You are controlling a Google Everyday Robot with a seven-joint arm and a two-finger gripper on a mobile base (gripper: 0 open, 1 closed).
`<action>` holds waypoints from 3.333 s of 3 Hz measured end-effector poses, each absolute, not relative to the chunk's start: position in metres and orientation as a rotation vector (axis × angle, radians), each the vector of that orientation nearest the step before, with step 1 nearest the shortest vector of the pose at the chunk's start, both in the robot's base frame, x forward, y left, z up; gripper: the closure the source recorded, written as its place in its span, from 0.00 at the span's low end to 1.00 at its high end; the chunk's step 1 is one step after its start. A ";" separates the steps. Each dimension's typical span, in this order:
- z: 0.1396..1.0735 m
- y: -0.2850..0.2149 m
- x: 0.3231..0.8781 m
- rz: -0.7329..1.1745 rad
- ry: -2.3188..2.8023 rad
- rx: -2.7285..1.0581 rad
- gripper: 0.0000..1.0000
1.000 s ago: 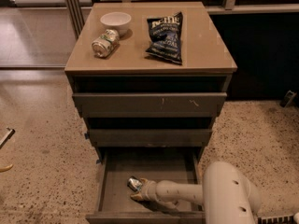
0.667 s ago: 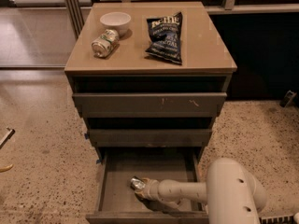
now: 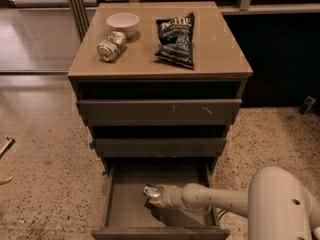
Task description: Pick redbull can from bottom drawer and place on counter
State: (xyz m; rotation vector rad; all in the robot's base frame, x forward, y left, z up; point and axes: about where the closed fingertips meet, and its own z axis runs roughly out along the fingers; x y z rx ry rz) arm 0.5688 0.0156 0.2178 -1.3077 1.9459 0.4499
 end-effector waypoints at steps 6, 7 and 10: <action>0.410 -0.113 0.560 0.603 1.558 -1.755 1.00; 0.429 -0.122 0.555 0.563 1.534 -1.790 1.00; 0.666 -0.226 0.510 0.093 1.437 -1.942 1.00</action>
Offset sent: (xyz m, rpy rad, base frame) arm -0.0322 -0.1114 0.1681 0.1004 -0.0318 0.4689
